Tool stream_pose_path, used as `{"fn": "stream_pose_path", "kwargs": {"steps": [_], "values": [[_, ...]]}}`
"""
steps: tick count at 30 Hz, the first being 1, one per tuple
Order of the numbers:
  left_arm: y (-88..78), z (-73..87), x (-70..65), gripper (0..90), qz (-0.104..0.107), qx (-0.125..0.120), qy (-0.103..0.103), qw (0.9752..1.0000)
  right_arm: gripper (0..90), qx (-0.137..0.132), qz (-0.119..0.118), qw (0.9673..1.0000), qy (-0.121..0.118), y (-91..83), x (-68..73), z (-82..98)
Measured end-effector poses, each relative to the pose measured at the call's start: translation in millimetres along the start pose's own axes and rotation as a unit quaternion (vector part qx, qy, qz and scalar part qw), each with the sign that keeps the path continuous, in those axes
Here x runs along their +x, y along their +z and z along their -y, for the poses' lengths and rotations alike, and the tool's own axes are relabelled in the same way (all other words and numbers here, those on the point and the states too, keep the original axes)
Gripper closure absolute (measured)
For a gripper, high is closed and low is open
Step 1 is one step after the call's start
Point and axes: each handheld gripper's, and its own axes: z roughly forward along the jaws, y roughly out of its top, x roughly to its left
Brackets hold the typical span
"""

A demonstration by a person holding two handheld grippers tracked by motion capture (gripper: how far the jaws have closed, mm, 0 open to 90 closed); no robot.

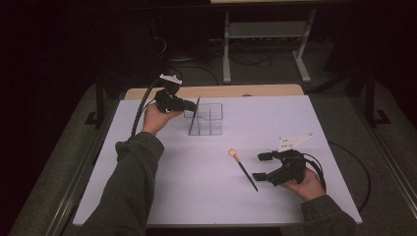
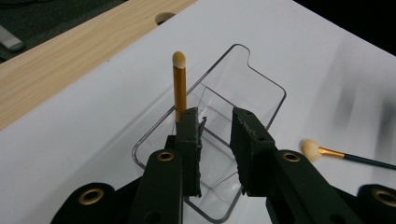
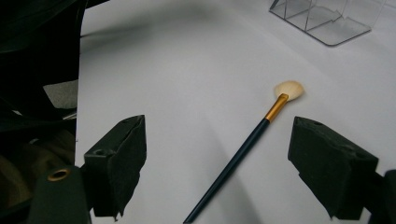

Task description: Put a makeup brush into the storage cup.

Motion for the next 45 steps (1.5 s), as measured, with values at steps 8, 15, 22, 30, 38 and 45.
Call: {"fn": "stream_pose_path", "kwargs": {"steps": [8,15,22,30,38,45], "values": [[-10.4,3.5,-3.6,72.8,0.007,-0.013,0.001,0.9999,18.3,0.002,0.001,1.0000,0.001,1.4,0.5,-0.4],[-19.3,6.5,-9.7,72.1,0.009,-0.020,0.006,0.9997,18.2,0.002,0.005,1.0000,0.003,1.8,0.0,-0.3],[-24.5,12.2,-15.5,70.1,0.011,-0.017,0.016,0.9997,18.2,0.002,0.008,0.9999,0.006,1.8,-0.1,-0.2],[-30.0,19.8,-22.0,67.5,0.014,-0.018,0.017,0.9996,18.2,0.002,0.013,0.9999,0.007,1.2,-0.2,-0.4],[-34.7,24.7,-29.7,63.8,0.014,-0.012,0.022,0.9996,18.3,0.003,0.016,0.9999,0.006,1.6,-0.3,-0.6],[-38.6,25.4,-35.2,61.4,0.015,-0.017,0.031,0.9993,18.1,0.004,0.014,0.9998,0.010,1.9,-1.5,-0.2]]}}
